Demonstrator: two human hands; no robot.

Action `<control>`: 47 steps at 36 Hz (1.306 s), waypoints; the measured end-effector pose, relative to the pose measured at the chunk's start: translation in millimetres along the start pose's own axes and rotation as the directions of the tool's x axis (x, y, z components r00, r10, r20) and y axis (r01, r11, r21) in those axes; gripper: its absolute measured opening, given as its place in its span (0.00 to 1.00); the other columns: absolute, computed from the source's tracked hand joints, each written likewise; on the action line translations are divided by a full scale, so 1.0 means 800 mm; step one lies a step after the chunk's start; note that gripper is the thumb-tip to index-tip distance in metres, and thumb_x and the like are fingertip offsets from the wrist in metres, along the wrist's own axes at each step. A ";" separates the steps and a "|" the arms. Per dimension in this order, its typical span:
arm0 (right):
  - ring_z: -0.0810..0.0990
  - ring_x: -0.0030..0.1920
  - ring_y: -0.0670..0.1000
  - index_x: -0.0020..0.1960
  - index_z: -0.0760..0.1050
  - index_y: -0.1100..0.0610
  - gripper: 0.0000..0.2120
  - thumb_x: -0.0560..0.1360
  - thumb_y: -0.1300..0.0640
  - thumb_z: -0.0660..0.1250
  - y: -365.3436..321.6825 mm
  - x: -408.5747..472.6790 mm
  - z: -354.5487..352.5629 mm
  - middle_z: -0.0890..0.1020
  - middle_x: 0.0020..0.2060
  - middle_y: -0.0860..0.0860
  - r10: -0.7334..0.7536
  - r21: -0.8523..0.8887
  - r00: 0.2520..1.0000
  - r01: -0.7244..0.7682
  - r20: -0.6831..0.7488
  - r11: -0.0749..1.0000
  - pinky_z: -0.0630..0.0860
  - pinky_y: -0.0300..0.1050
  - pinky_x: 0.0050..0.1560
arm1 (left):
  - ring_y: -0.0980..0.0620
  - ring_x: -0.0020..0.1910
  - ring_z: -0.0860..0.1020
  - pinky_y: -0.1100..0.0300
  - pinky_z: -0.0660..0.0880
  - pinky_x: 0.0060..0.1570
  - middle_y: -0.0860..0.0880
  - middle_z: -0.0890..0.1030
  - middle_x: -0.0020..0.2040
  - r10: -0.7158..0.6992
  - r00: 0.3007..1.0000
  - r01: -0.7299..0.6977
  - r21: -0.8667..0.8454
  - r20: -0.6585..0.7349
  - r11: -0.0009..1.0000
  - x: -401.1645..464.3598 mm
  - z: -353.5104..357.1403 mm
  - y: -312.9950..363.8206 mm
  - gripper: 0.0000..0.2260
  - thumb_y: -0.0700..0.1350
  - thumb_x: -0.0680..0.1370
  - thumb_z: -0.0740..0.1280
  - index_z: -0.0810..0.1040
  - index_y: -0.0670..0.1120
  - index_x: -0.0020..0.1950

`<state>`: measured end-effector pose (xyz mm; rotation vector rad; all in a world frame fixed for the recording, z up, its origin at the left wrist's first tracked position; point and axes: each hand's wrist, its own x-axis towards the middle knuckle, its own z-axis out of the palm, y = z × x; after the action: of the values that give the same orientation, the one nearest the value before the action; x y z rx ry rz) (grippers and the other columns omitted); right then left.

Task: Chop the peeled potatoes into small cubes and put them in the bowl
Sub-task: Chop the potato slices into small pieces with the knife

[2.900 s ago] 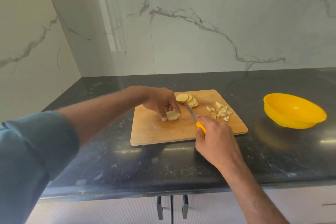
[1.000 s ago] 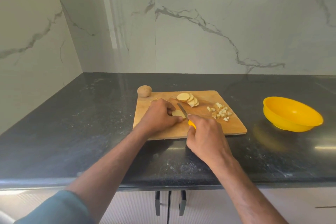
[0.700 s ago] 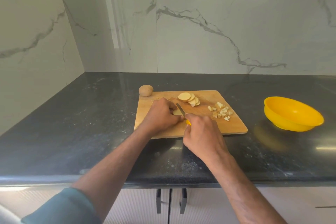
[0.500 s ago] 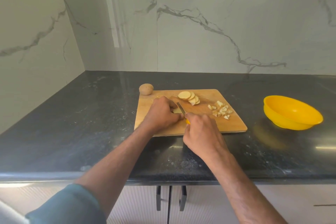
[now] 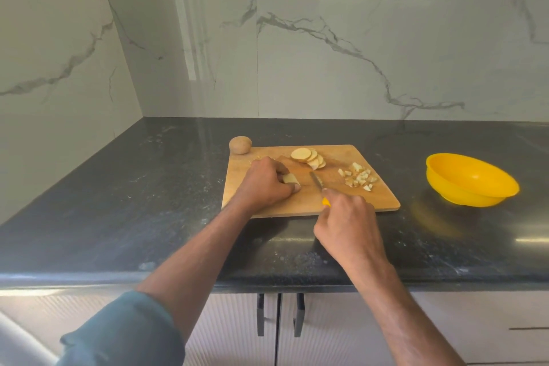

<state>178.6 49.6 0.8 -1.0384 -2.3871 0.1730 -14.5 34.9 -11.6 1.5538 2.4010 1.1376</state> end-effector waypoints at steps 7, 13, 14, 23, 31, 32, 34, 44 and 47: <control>0.82 0.39 0.59 0.56 0.82 0.57 0.14 0.73 0.64 0.63 0.017 0.000 -0.005 0.84 0.38 0.55 0.056 -0.029 0.996 -0.058 -0.070 0.998 0.68 0.45 0.36 | 0.57 0.32 0.71 0.66 0.64 0.33 0.55 0.74 0.33 -0.044 0.998 0.044 -0.004 -0.052 0.999 -0.003 0.001 -0.001 0.14 0.54 0.69 0.79 0.79 0.47 0.41; 0.84 0.43 0.58 0.61 0.80 0.56 0.16 0.75 0.61 0.62 0.013 0.001 -0.002 0.86 0.43 0.54 0.017 -0.005 1.000 -0.018 -0.021 1.000 0.80 0.49 0.45 | 0.56 0.31 0.70 0.63 0.63 0.31 0.54 0.74 0.31 -0.047 0.997 0.047 -0.008 -0.060 0.999 -0.004 0.001 -0.001 0.16 0.54 0.68 0.80 0.76 0.49 0.34; 0.83 0.44 0.58 0.61 0.80 0.56 0.16 0.76 0.61 0.62 0.013 0.002 -0.001 0.86 0.44 0.54 0.021 0.000 1.000 -0.021 -0.013 1.000 0.80 0.49 0.45 | 0.56 0.31 0.70 0.62 0.63 0.31 0.53 0.75 0.31 -0.049 0.997 0.049 -0.010 -0.057 0.999 -0.004 0.001 -0.001 0.15 0.54 0.69 0.80 0.77 0.48 0.34; 0.82 0.42 0.56 0.63 0.78 0.55 0.15 0.77 0.58 0.63 0.014 0.002 0.006 0.85 0.42 0.53 0.006 -0.009 1.000 -0.006 -0.014 1.000 0.72 0.43 0.39 | 0.56 0.33 0.71 0.62 0.64 0.32 0.54 0.75 0.32 -0.047 0.998 0.046 -0.011 -0.029 0.999 -0.004 0.000 0.000 0.15 0.55 0.70 0.79 0.76 0.50 0.36; 0.83 0.43 0.53 0.67 0.77 0.52 0.18 0.77 0.57 0.64 0.011 0.000 0.008 0.86 0.44 0.51 -0.070 0.010 0.997 0.071 -0.026 0.997 0.72 0.38 0.39 | 0.56 0.33 0.71 0.68 0.65 0.30 0.55 0.74 0.33 -0.029 1.000 0.029 -0.004 -0.001 1.000 -0.003 -0.002 -0.001 0.14 0.53 0.71 0.79 0.76 0.50 0.36; 0.84 0.44 0.53 0.67 0.77 0.53 0.19 0.77 0.57 0.64 0.011 0.001 0.009 0.86 0.45 0.51 -0.069 0.022 0.997 0.070 -0.036 0.997 0.73 0.38 0.40 | 0.54 0.34 0.72 0.66 0.67 0.31 0.52 0.76 0.34 -0.025 1.000 0.025 -0.003 0.004 1.000 -0.004 -0.003 0.000 0.13 0.53 0.72 0.78 0.78 0.47 0.37; 0.84 0.45 0.53 0.68 0.77 0.54 0.19 0.77 0.57 0.65 0.009 0.004 0.012 0.86 0.47 0.51 -0.063 0.042 0.997 0.065 -0.046 0.997 0.77 0.41 0.43 | 0.46 0.38 0.76 0.53 0.75 0.37 0.44 0.81 0.38 -0.014 1.000 0.014 -0.006 0.012 1.000 -0.005 -0.003 0.003 0.15 0.52 0.72 0.78 0.83 0.40 0.44; 0.78 0.39 0.52 0.61 0.78 0.54 0.14 0.77 0.58 0.63 -0.012 0.022 0.030 0.84 0.43 0.52 -0.094 0.063 0.995 0.096 -0.034 0.993 0.66 0.39 0.38 | 0.53 0.31 0.67 0.54 0.67 0.33 0.49 0.73 0.29 -0.019 1.000 0.019 -0.036 -0.010 0.999 -0.007 -0.004 0.004 0.17 0.50 0.70 0.78 0.74 0.45 0.30; 0.75 0.39 0.51 0.62 0.77 0.54 0.14 0.78 0.57 0.63 -0.013 0.022 0.030 0.84 0.44 0.52 -0.100 0.065 0.994 0.102 -0.037 0.993 0.67 0.38 0.39 | 0.56 0.30 0.67 0.63 0.63 0.31 0.53 0.73 0.29 -0.008 1.000 0.008 -0.022 0.017 1.000 -0.006 -0.007 0.003 0.17 0.48 0.71 0.78 0.72 0.49 0.30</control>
<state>149.2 57.0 -8.8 -0.8810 -2.3797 0.1958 -12.7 28.3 -7.4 1.5399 2.3734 1.1405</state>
